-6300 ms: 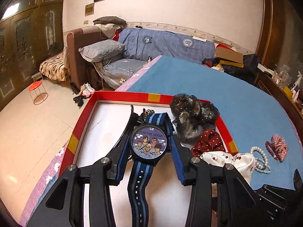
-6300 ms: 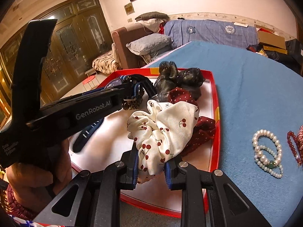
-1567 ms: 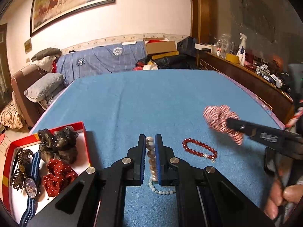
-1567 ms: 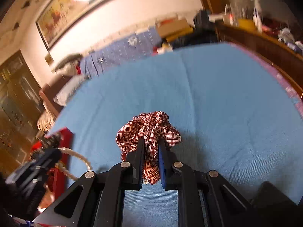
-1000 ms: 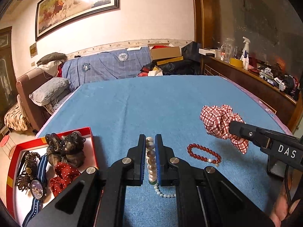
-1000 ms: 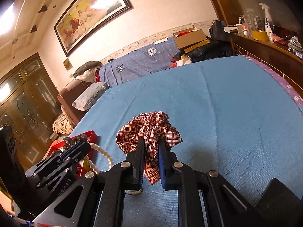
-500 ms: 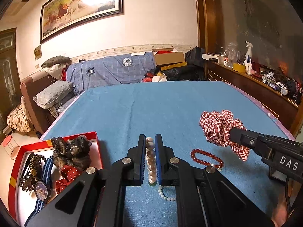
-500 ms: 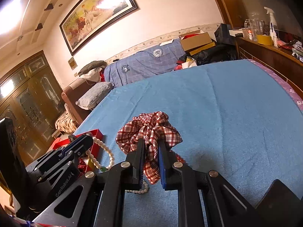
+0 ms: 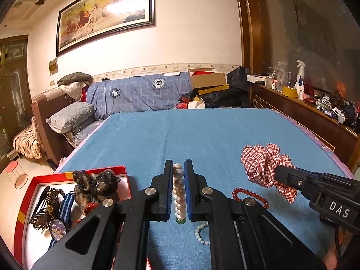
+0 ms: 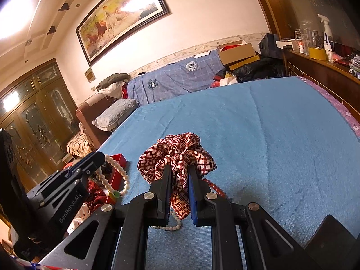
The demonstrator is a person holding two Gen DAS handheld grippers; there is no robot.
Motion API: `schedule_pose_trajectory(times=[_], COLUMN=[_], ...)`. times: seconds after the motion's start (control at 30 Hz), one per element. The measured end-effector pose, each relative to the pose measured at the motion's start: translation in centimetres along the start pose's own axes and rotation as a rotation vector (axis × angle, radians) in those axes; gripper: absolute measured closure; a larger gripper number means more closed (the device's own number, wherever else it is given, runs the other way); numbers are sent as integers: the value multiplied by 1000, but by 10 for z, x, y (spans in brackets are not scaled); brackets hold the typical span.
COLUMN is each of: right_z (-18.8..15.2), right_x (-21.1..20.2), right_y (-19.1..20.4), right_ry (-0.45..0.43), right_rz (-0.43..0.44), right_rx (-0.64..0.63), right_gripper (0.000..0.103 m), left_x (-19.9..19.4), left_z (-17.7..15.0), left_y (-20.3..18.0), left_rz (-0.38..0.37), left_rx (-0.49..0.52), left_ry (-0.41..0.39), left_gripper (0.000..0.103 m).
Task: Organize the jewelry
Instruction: 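Lift the gingham scrunchie with the right gripper while the left carries the pearl bracelet toward the tray, then open the right gripper releasing the gingham scrunchie while the left releases the pearl bracelet in the tray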
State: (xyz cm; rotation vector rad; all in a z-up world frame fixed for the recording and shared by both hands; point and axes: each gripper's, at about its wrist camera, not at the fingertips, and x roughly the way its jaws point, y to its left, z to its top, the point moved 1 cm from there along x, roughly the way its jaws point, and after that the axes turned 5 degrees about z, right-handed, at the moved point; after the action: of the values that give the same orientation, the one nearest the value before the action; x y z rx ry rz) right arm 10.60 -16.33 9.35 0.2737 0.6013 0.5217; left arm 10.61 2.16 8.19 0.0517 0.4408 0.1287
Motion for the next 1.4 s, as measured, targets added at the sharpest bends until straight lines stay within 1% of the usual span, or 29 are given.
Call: schedule_pose_trajectory(times=[0.43,0.63,0.73,0.83,1.0,1.07,1.13,1.27,1.33,1.4], right_z=[2,2,2,-2,-9,-13,-18,-32,-40,-47], right_x=[2,-2,-4,-1,8,11,14,25,32,39], right_y=[9,14,18,27,54,68,83,116,134,147], right_ry=[-4,-29,-44,-40,-18,-12,-2,33,55,80], right_rz=[12,14,20,32,63,87,118,175,203,227], right_rx=[-30,-47,-47,-51,-87,-100,-109,-157,-185,-208], right_gripper=[88,88,88,88,88,88,88,88,88,88], left_x=[-2,-13,-24,-36,-57,-68,-76,-85,-88,-87], left_z=[4,10,12,9,0,-8,-16,-35,-48,-61], left_y=[0,10,20,36,74,95,115,154,175,192], left_rz=[8,25,35,63,101,141,170,234,271,292], left_rx=[-9,-29,-48,-65,-122,-140,-162,-205,-229,-261], left_ry=[-13,-47,-67,-77,-71,-87,-83,-50,-19,15], left_gripper=[94,94,94,94,94,94,94,94,94,94])
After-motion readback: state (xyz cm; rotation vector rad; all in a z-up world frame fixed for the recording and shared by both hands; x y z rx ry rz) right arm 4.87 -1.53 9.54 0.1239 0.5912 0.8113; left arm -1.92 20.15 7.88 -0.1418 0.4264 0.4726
